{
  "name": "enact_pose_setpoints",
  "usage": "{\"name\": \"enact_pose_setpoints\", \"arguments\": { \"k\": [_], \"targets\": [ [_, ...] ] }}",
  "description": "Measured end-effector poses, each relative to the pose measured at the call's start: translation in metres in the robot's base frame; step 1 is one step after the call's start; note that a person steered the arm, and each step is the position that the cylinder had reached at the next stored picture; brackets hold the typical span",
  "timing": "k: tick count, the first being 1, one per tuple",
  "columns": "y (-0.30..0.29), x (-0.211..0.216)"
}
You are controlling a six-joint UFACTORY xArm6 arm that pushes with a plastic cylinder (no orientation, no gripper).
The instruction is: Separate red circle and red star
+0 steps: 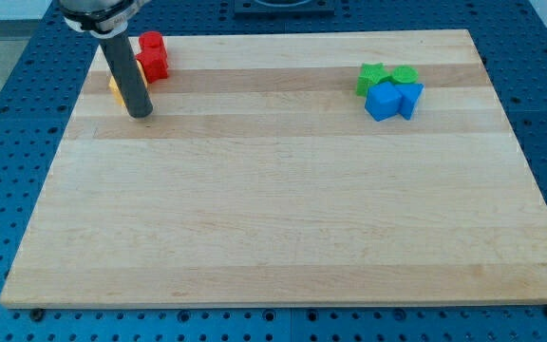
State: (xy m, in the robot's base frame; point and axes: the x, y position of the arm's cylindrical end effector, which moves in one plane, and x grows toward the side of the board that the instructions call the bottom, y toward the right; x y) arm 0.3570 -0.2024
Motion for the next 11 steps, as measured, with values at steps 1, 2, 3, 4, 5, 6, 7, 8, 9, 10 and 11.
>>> {"name": "enact_pose_setpoints", "arguments": {
  "k": [1, 2, 3, 4, 5, 6, 7, 8, 9, 10, 11],
  "targets": [
    [0.0, 0.0],
    [0.0, 0.009],
    [-0.031, 0.03],
    [-0.1, -0.004],
    [-0.102, -0.032],
    [-0.088, -0.102],
    [-0.063, -0.137],
    [-0.015, -0.14],
    [0.057, -0.112],
    [0.093, -0.096],
    [0.089, -0.122]
  ]
}}
